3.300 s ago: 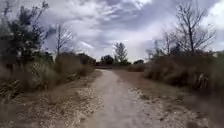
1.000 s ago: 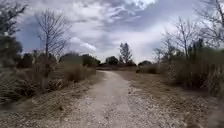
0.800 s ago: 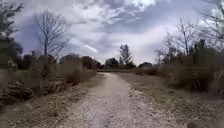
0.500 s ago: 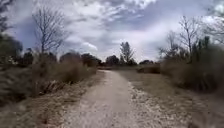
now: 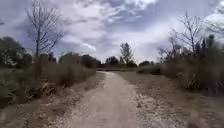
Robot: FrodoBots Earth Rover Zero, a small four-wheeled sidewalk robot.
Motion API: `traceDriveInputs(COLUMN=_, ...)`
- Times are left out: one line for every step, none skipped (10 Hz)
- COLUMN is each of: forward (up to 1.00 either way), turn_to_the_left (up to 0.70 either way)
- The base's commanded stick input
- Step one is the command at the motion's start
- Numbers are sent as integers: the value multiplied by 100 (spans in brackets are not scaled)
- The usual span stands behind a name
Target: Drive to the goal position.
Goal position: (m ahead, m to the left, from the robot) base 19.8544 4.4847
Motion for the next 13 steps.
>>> traceDriveInputs(forward=70, turn_to_the_left=0)
traceDriveInputs(forward=70, turn_to_the_left=0)
traceDriveInputs(forward=70, turn_to_the_left=0)
traceDriveInputs(forward=70, turn_to_the_left=0)
traceDriveInputs(forward=70, turn_to_the_left=0)
traceDriveInputs(forward=70, turn_to_the_left=0)
traceDriveInputs(forward=70, turn_to_the_left=0)
traceDriveInputs(forward=70, turn_to_the_left=0)
traceDriveInputs(forward=70, turn_to_the_left=0)
traceDriveInputs(forward=70, turn_to_the_left=0)
traceDriveInputs(forward=70, turn_to_the_left=-3)
traceDriveInputs(forward=70, turn_to_the_left=-18)
traceDriveInputs(forward=70, turn_to_the_left=-34)
